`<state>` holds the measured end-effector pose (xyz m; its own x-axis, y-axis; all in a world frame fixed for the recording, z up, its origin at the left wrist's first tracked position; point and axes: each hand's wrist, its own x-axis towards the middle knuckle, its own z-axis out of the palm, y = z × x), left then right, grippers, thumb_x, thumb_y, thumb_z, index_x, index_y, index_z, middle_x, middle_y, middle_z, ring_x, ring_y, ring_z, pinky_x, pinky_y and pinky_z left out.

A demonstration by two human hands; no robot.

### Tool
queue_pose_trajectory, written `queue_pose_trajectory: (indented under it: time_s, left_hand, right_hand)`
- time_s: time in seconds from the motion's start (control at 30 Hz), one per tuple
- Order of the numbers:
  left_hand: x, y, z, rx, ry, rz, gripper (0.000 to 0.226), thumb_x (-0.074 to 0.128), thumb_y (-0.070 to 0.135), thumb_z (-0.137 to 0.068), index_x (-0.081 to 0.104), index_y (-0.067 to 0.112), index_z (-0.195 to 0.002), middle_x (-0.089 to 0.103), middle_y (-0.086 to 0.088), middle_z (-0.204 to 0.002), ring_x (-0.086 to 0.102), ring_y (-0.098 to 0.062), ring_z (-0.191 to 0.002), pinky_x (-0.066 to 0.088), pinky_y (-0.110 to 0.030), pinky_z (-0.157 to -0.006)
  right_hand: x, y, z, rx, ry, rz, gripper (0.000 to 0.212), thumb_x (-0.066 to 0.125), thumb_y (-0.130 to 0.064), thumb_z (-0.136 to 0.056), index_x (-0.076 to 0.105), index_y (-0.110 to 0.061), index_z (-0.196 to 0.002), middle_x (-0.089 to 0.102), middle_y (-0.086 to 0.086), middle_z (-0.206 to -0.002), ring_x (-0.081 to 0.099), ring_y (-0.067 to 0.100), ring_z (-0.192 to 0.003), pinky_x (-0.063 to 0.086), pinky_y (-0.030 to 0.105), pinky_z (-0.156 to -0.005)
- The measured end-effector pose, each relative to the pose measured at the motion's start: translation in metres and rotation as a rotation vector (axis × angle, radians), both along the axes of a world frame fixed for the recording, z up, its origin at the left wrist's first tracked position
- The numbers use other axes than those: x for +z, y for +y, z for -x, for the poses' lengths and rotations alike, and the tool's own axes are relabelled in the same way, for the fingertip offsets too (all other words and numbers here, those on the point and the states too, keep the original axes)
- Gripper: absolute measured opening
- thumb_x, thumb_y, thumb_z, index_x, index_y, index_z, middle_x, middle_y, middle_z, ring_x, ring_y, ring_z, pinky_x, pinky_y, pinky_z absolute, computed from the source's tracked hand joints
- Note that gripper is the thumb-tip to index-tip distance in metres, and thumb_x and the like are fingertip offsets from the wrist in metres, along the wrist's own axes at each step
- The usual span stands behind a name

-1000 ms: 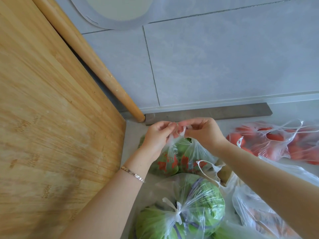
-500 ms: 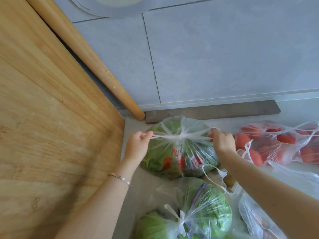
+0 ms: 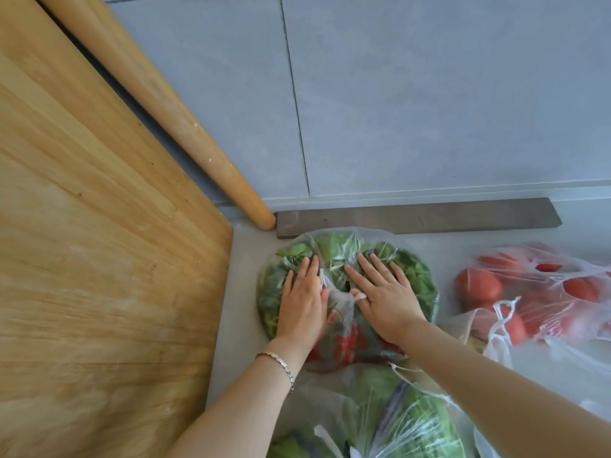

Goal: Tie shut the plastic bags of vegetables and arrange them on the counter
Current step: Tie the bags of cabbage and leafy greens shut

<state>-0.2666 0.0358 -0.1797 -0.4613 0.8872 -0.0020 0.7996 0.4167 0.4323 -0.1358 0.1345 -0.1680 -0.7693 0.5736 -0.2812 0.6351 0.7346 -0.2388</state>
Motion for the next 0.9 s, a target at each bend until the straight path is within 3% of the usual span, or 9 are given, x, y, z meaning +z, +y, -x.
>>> queue_pose_trajectory:
  time_s: [0.13,0.23,0.3,0.37,0.43,0.5,0.67,0.8,0.9]
  left_hand:
    - [0.001,0.001,-0.003,-0.019,0.013,0.030,0.056,0.018,0.031,-0.095,0.015,0.007,-0.146,0.019,-0.005,-0.155,0.006,-0.013,-0.144,-0.003,-0.027,-0.115]
    - [0.018,0.001,0.004,0.068,-0.250,-0.066,0.030,0.042,0.019,-0.096,0.053,-0.001,-0.115,0.033,-0.002,-0.149,0.022,-0.009,-0.140,0.015,-0.028,-0.117]
    - [0.046,0.004,0.011,0.360,-0.559,-0.239,0.019,0.054,0.008,-0.088,0.058,-0.009,-0.081,0.059,0.000,-0.123,0.049,0.003,-0.114,0.037,-0.018,-0.098]
    - [0.079,0.011,0.018,0.667,-1.090,-0.477,0.018,0.052,-0.003,-0.084,0.057,-0.003,-0.066,0.067,-0.004,-0.093,0.061,-0.005,-0.090,0.047,-0.021,-0.081]
    - [0.106,0.017,0.022,0.641,-1.672,-0.657,0.030,0.045,0.001,-0.085,0.046,0.010,-0.056,0.061,-0.006,-0.070,0.062,-0.017,-0.075,0.048,-0.035,-0.082]
    - [0.127,0.024,0.022,0.450,-1.916,-0.702,0.027,0.048,0.014,-0.081,0.044,0.015,-0.054,0.048,0.002,-0.052,0.052,-0.012,-0.052,0.051,-0.036,-0.074]
    - [0.110,0.036,0.030,0.430,-1.614,-0.519,0.031,0.044,0.014,-0.091,0.044,0.012,-0.061,0.040,0.005,-0.049,0.029,-0.006,-0.038,0.029,-0.015,-0.038]
    - [0.072,0.014,0.046,0.685,-1.364,-0.362,0.028,0.048,0.008,-0.093,0.049,0.006,-0.065,0.039,-0.005,-0.059,0.030,-0.003,-0.031,0.028,-0.015,-0.033]
    - [0.073,0.011,0.037,0.626,-1.191,-0.334,0.022,0.053,0.006,-0.091,0.056,0.005,-0.069,0.051,-0.007,-0.062,0.038,-0.006,-0.038,0.031,-0.014,-0.037]
  right_hand:
    - [-0.001,0.001,0.001,0.010,0.000,0.028,0.089,-0.044,-0.062,-0.057,-0.014,-0.037,-0.138,-0.007,-0.009,-0.156,-0.011,0.010,-0.143,-0.008,0.036,-0.115]
    - [0.032,0.006,0.003,-0.214,0.205,0.361,0.057,0.005,-0.049,-0.093,0.038,-0.030,-0.136,0.024,-0.004,-0.153,0.039,-0.006,-0.125,0.028,0.019,-0.108]
    - [0.062,0.013,0.003,-0.516,0.528,0.612,0.040,0.024,-0.029,-0.099,0.062,-0.017,-0.098,0.054,0.000,-0.130,0.062,-0.002,-0.082,0.047,0.012,-0.071]
    - [0.091,0.024,0.002,-0.758,0.836,0.892,0.048,0.022,-0.020,-0.100,0.061,-0.014,-0.073,0.069,0.006,-0.095,0.065,0.016,-0.085,0.047,0.027,-0.086]
    - [0.110,0.031,0.003,-0.846,1.173,1.337,0.039,0.022,-0.012,-0.098,0.049,-0.015,-0.070,0.060,0.002,-0.056,0.064,0.021,-0.063,0.046,0.043,-0.090]
    - [0.116,0.036,0.010,-0.834,1.290,1.638,0.025,0.037,-0.009,-0.088,0.038,-0.017,-0.065,0.036,-0.003,-0.042,0.042,0.017,-0.037,0.046,0.038,-0.062]
    - [0.098,0.047,0.014,-0.844,1.043,1.405,0.050,0.021,-0.023,-0.098,0.024,-0.021,-0.048,0.019,-0.008,-0.034,0.013,0.007,-0.030,0.007,0.018,-0.041]
    - [0.062,0.045,-0.012,-1.031,0.894,1.207,0.040,0.020,-0.010,-0.095,0.019,-0.019,-0.057,0.020,-0.008,-0.031,0.014,0.006,-0.025,0.008,0.012,-0.042]
    - [0.058,0.041,-0.020,-0.968,0.739,0.926,0.036,0.027,-0.005,-0.090,0.032,-0.012,-0.055,0.032,0.003,-0.045,0.030,0.013,-0.036,0.029,0.018,-0.043]
